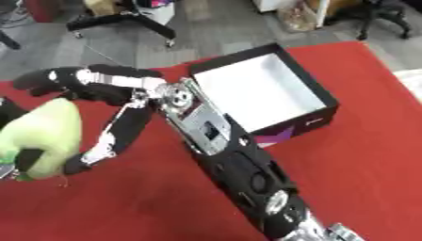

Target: Pick up the objects with one hand, pass them to the other hand, and then place them into the box on the other side of the table.

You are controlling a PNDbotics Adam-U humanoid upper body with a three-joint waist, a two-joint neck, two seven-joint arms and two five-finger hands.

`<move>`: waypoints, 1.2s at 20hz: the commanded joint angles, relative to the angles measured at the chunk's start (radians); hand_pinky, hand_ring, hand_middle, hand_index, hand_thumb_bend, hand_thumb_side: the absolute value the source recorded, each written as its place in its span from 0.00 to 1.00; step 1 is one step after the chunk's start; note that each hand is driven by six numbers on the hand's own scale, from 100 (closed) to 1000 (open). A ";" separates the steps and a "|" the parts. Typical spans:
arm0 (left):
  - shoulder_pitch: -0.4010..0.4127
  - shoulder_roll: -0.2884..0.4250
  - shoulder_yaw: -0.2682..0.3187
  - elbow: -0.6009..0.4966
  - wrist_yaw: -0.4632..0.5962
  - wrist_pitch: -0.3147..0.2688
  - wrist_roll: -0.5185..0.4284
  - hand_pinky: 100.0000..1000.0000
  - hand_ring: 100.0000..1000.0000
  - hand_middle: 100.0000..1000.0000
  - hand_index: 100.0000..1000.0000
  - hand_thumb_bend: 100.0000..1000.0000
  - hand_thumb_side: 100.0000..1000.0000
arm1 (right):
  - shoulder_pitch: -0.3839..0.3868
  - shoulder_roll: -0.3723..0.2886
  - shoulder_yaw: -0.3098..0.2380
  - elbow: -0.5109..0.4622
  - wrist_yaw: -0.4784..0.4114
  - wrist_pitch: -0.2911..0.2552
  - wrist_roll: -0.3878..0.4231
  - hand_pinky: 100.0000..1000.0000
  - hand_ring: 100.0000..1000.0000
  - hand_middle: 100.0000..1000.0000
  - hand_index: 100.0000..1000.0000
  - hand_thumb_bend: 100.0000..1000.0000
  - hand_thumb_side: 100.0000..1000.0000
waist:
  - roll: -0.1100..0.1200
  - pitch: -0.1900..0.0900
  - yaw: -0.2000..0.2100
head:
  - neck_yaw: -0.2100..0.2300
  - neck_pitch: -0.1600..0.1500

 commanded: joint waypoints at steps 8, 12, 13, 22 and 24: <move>-0.009 -0.008 0.014 0.050 -0.013 -0.006 0.008 0.75 0.29 0.15 0.32 0.21 0.00 | -0.016 -0.002 -0.007 -0.036 -0.019 0.053 -0.097 0.88 0.83 0.70 0.59 0.37 0.00 | -0.014 -0.005 0.004 | -0.016 0.002; -0.005 -0.013 0.016 0.069 -0.020 -0.010 0.013 0.75 0.29 0.14 0.32 0.21 0.00 | -0.016 -0.004 -0.003 -0.044 -0.025 0.063 -0.109 0.87 0.79 0.63 0.53 0.31 0.00 | -0.013 -0.004 0.005 | -0.019 0.000; -0.003 -0.014 0.017 0.067 -0.016 -0.012 0.014 0.75 0.29 0.14 0.32 0.21 0.00 | -0.014 -0.006 -0.003 -0.045 -0.020 0.063 -0.109 0.87 0.79 0.64 0.53 0.31 0.00 | -0.014 -0.003 0.005 | -0.021 -0.001; 0.013 -0.006 0.029 0.015 0.056 0.016 0.016 0.76 0.29 0.14 0.32 0.21 0.00 | -0.006 -0.010 -0.007 -0.039 0.021 0.058 -0.088 0.87 0.85 0.81 0.72 0.38 0.00 | -0.016 0.002 0.010 | -0.027 -0.006; 0.014 -0.004 0.032 0.011 0.058 0.021 0.017 0.76 0.29 0.14 0.32 0.21 0.00 | -0.006 -0.012 -0.006 -0.043 0.013 0.044 -0.071 0.89 0.90 0.89 0.82 0.49 0.00 | -0.017 0.003 0.011 | -0.025 -0.008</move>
